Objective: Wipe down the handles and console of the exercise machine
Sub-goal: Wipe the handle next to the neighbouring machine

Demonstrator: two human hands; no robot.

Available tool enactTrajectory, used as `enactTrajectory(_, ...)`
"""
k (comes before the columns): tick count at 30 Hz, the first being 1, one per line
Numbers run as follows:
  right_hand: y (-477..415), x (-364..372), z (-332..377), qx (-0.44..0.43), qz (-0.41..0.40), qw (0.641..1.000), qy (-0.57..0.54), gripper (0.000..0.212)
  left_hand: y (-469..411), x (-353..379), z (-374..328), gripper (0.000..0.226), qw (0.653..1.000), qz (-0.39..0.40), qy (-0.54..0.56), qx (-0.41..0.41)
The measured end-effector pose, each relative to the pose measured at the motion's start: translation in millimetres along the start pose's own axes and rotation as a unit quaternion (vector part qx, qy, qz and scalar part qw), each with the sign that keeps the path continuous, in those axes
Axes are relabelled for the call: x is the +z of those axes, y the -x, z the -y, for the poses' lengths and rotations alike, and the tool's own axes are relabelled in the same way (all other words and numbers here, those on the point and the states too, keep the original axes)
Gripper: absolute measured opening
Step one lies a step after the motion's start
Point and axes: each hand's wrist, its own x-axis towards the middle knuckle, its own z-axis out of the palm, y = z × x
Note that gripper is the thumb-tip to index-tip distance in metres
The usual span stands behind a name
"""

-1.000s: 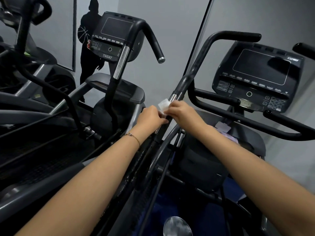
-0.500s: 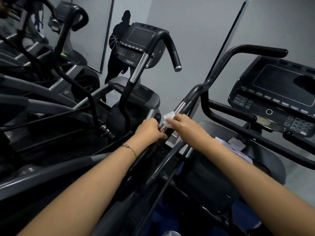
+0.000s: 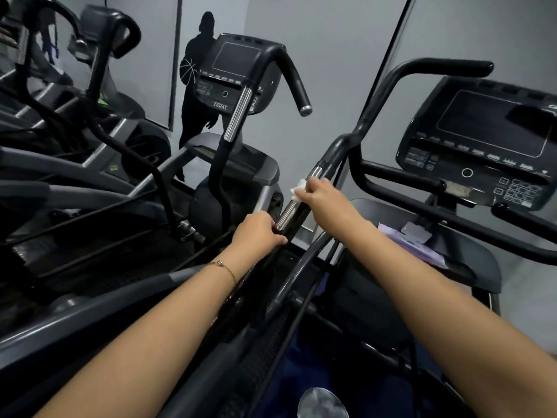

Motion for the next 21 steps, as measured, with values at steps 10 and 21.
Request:
enactTrajectory(10,4,0,17,0.028,0.035,0.999,0.004,0.058,9,-1,18,0.031,1.000,0.010,0.013,0.005)
enactTrajectory(21,5,-7,45,0.009,0.085,0.995,0.056,0.050,12,-1,21,0.031,0.998,0.011,0.058,-0.019)
